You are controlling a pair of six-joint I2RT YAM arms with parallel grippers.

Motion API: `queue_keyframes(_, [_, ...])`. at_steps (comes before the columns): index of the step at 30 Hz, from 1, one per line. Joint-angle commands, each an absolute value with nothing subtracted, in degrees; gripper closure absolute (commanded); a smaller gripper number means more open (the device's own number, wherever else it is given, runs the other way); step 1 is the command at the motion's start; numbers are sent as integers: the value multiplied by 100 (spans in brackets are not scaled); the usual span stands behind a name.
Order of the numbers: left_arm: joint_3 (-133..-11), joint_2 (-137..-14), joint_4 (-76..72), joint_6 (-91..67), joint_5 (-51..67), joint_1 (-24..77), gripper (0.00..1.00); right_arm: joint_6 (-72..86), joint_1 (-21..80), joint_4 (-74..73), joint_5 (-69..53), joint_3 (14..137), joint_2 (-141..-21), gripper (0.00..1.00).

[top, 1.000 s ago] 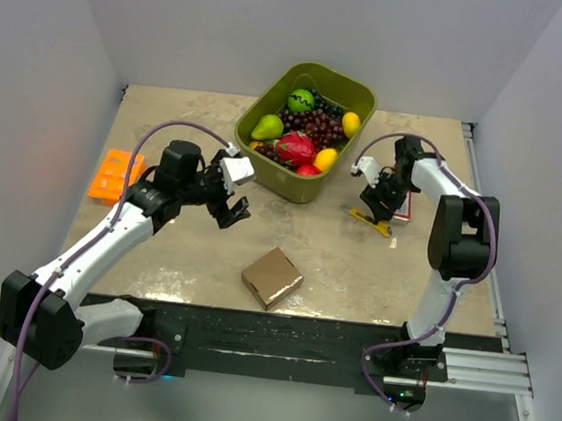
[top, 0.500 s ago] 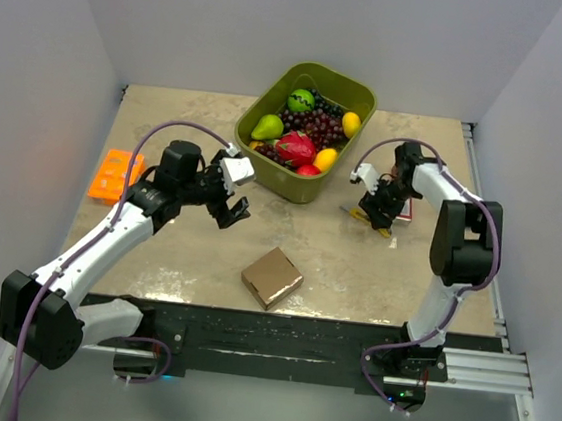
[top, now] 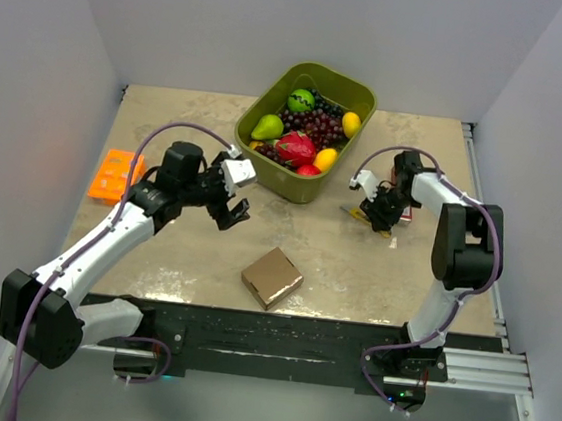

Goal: Unpack the express box

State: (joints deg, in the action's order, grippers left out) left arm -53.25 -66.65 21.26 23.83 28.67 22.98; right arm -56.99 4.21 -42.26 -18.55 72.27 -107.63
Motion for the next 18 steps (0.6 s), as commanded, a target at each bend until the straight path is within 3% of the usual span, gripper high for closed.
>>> queue_keyframes(1, [-5572, -6697, 2180, 2549, 2865, 2373, 9, -5537, 439, -3665, -1705, 7049, -10591, 67])
queue_keyframes(4, [-5616, -6750, 2188, 2619, 2918, 2399, 9, -5528, 466, -3595, -1688, 6952, -10363, 84])
queue_keyframes(7, [-5730, -6794, 2189, 2716, 2935, 2461, 10, -5520, 536, -3586, -1670, 6794, -9775, 91])
queue_keyframes(13, [-6134, -6960, 2119, 2892, 3155, 2531, 11, -5686, 1054, -3744, -1609, 6452, -7888, 100])
queue_keyframes(18, [-6793, -7355, 1872, 2655, 3857, 2566, 17, -6143, 2029, -3832, -1092, 6319, -6865, 100])
